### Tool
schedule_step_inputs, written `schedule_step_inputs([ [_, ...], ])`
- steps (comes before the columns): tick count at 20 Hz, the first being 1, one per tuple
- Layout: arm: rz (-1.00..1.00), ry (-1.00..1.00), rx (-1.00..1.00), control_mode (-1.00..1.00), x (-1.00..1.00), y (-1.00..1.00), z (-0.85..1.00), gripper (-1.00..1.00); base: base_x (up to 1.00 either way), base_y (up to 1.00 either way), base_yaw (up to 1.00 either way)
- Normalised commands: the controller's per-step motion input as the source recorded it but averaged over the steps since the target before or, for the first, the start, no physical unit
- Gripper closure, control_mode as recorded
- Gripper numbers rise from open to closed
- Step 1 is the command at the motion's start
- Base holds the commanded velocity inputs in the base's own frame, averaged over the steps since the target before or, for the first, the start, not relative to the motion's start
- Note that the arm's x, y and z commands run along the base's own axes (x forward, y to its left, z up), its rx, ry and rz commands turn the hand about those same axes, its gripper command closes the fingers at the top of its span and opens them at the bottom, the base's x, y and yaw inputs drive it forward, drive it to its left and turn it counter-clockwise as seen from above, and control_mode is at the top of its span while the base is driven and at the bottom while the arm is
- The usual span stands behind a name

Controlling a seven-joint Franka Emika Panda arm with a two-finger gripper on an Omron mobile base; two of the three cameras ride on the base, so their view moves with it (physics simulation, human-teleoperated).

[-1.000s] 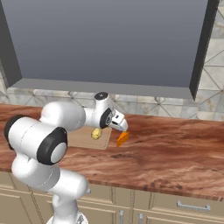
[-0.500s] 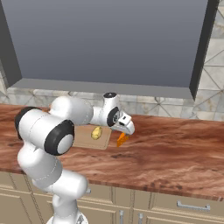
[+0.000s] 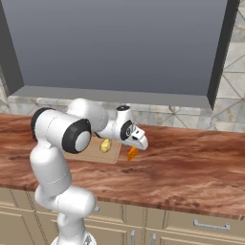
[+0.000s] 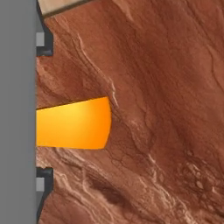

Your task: Retrieve the reheated potato from the microwave, then place the potato, cheese, and condiment on the cutting board.

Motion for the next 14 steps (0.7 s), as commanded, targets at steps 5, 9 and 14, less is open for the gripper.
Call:
schedule_step_inputs([
  [5, 0.0, 0.0, 0.0, -1.0, 0.1, -0.1, -0.24, -1.0, 0.0, 0.0, 0.0],
  [9, 0.0, 0.0, 0.01, -1.0, 0.01, -0.07, -0.14, 1.0, 0.0, 0.0, 0.0],
  [14, 0.0, 0.0, 0.06, -1.0, 0.0, 0.0, 0.0, 1.0, 0.0, 0.0, 0.0],
])
